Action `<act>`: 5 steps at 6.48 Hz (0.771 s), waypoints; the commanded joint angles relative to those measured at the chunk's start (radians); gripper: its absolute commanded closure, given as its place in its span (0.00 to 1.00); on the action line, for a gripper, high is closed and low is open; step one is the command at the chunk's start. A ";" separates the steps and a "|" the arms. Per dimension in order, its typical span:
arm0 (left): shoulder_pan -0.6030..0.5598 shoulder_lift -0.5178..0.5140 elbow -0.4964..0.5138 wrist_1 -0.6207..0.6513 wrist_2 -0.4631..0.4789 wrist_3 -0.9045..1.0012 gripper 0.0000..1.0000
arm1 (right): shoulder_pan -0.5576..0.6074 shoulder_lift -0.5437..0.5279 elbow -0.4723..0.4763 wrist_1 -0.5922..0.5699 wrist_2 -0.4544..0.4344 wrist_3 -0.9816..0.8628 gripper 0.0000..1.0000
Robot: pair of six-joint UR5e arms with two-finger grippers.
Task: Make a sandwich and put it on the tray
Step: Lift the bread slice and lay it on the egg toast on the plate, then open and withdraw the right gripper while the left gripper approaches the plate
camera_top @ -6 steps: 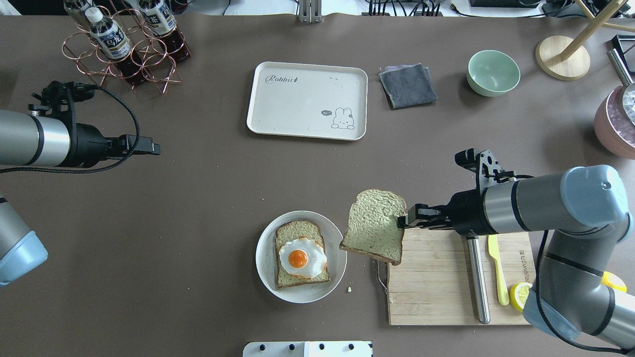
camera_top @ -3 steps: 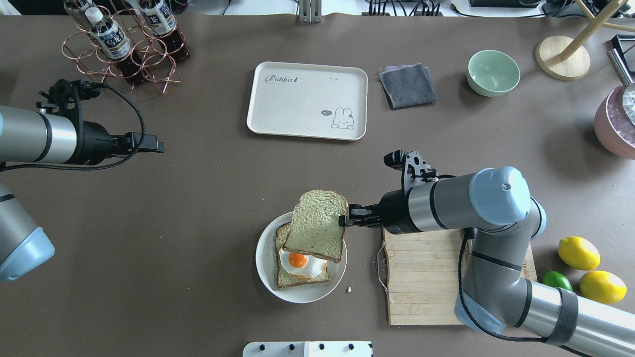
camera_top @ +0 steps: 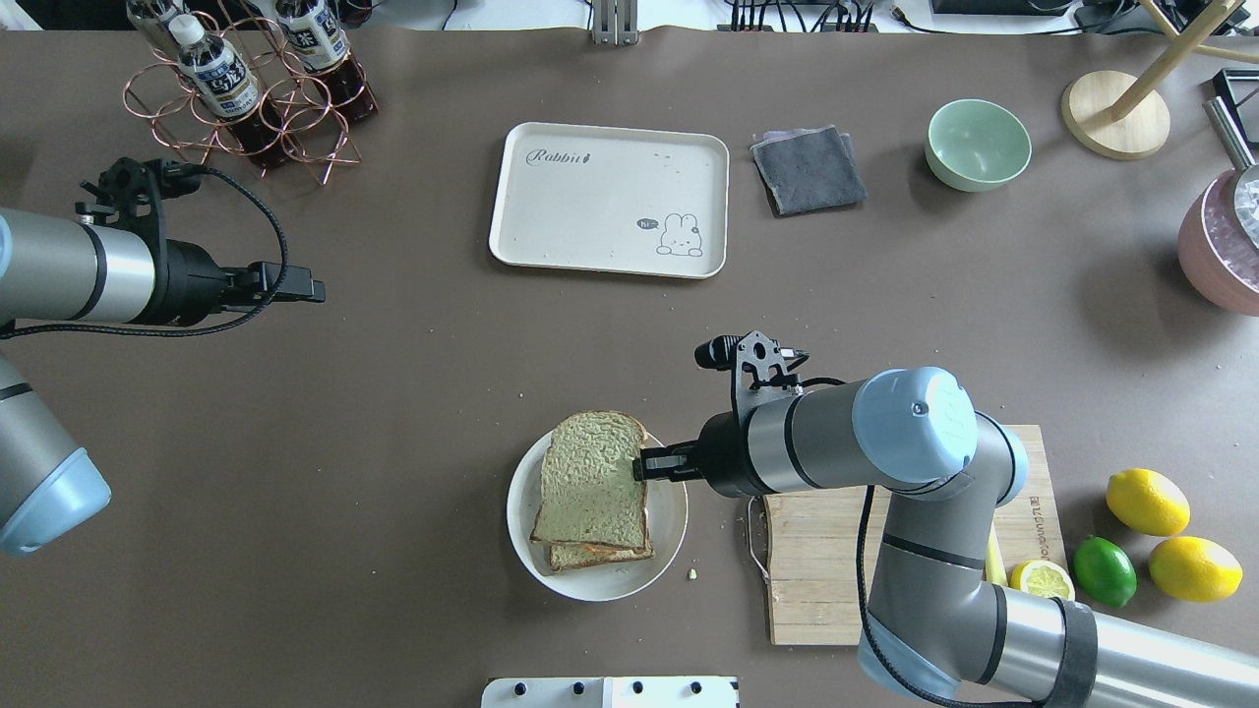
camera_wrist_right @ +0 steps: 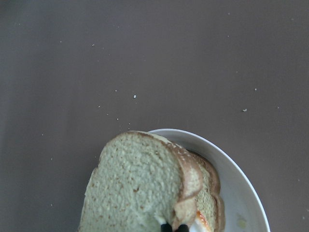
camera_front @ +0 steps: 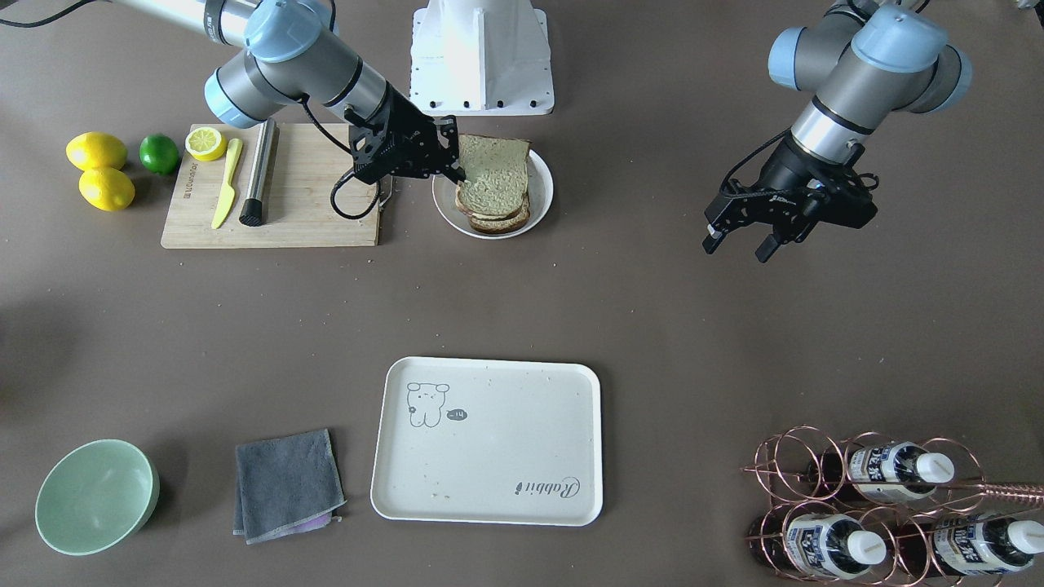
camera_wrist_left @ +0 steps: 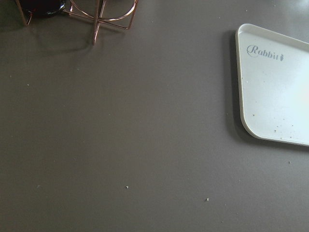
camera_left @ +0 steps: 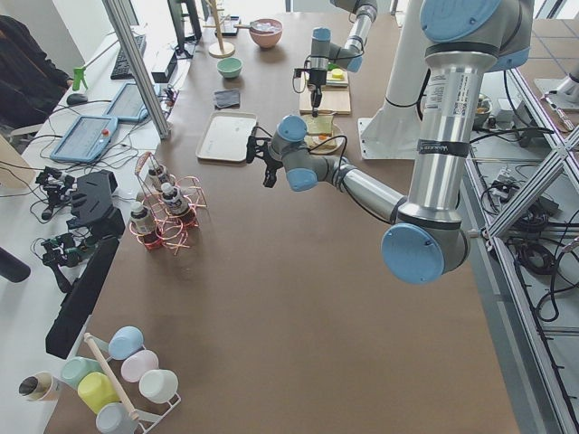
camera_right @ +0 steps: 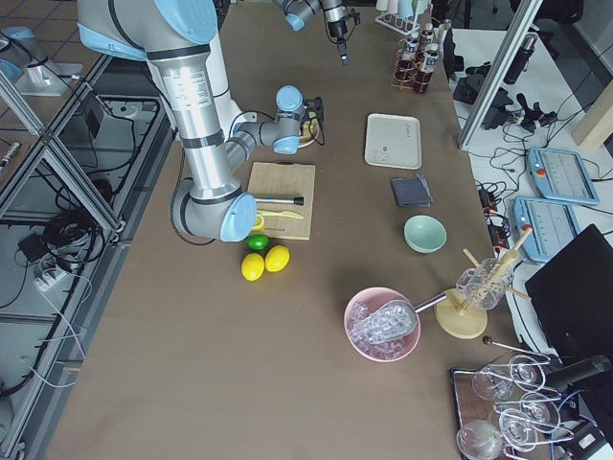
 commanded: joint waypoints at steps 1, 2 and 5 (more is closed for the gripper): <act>-0.002 0.001 0.002 0.000 0.000 0.000 0.05 | -0.022 0.002 -0.009 -0.009 -0.017 -0.035 1.00; -0.002 0.000 0.002 0.000 0.002 -0.003 0.04 | -0.023 0.001 -0.023 -0.008 -0.023 -0.038 1.00; -0.002 0.000 0.002 0.000 0.002 -0.004 0.04 | -0.052 0.001 -0.031 -0.006 -0.114 -0.023 0.00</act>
